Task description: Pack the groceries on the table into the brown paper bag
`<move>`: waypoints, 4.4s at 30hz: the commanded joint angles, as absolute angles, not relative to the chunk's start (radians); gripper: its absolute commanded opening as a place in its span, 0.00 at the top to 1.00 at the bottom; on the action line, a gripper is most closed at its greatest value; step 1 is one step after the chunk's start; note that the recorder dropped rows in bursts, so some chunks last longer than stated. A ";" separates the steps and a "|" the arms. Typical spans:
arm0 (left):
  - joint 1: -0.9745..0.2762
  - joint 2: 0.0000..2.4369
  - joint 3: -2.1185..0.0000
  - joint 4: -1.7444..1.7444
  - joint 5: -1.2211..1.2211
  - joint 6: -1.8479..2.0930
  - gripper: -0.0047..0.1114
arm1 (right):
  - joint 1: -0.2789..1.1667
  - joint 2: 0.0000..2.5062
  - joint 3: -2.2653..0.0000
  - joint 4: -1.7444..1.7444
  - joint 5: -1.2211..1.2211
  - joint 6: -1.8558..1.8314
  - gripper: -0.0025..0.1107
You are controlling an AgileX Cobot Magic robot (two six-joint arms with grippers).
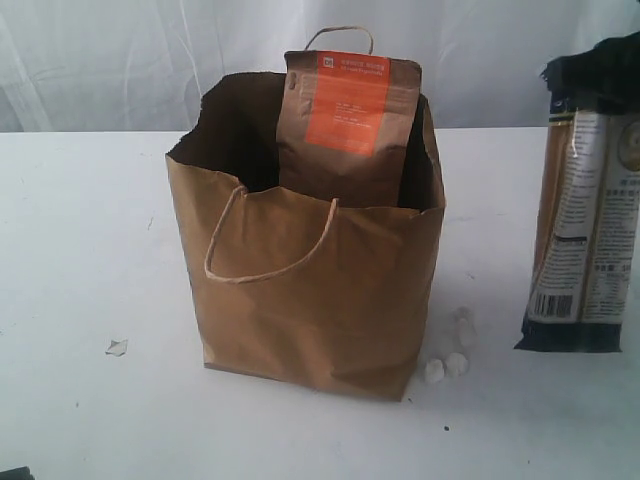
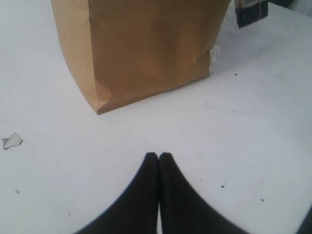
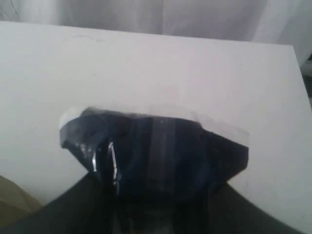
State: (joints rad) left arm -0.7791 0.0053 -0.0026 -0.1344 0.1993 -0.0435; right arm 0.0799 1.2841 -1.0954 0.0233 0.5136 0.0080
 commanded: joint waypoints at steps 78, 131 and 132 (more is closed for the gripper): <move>-0.779 0.000 0.000 -0.141 0.204 -0.045 0.96 | 0.720 1.214 -1.305 0.101 -0.005 -0.153 0.98; -0.779 0.000 0.000 -0.141 0.204 -0.044 0.96 | 0.720 1.354 -1.305 0.097 0.457 -0.459 0.98; -0.779 0.000 0.000 -0.141 0.204 -0.044 0.96 | 0.720 1.354 -1.305 0.097 0.457 -0.474 0.98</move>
